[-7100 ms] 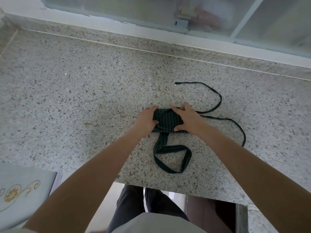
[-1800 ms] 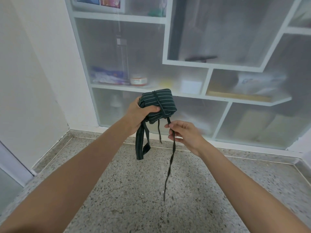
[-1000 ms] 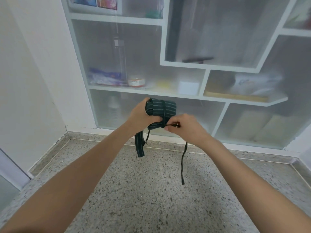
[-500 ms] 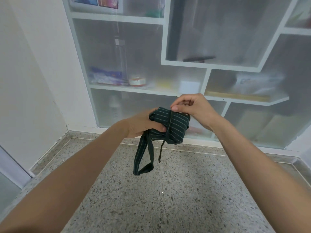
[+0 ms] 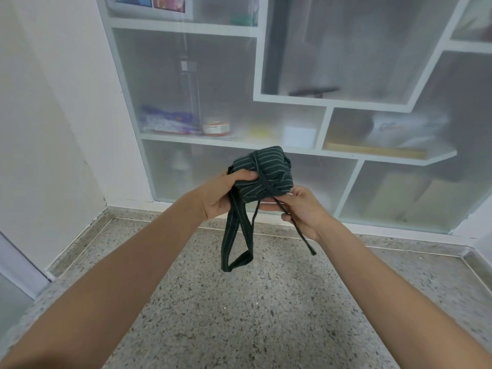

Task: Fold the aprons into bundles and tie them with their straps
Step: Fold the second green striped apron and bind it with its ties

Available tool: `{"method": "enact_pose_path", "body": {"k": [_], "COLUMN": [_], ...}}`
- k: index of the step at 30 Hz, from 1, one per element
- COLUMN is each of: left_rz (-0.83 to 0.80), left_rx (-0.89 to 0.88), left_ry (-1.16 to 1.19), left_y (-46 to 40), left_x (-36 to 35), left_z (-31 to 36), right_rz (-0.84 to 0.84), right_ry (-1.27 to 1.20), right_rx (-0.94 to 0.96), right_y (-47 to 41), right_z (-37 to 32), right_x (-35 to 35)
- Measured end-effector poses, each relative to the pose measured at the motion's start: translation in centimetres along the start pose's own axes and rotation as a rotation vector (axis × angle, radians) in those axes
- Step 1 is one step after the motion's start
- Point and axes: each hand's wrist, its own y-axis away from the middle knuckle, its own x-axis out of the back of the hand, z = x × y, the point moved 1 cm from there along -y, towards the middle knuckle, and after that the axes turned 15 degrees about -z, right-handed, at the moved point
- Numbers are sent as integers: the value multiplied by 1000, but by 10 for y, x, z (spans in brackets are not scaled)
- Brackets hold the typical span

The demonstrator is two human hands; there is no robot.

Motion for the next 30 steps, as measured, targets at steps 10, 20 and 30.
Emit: {"method": "enact_pose_path", "body": {"k": [10,20,30], "left_rz": [94,418,588], "left_rx": [-8,-145,-126], "left_ry": [-28,-150,-486], "left_y": [-5,-8,-2], "left_x": [0,-1,17], "left_z": [-5,-13,-17], "right_rz": [-19,119,124], "right_ry": [-59,450,1045], "right_rx": [-54,26,-20], "right_y": [-3,1,15], "right_z": [4,5,-8], "right_x": [-16,-22,-15]}}
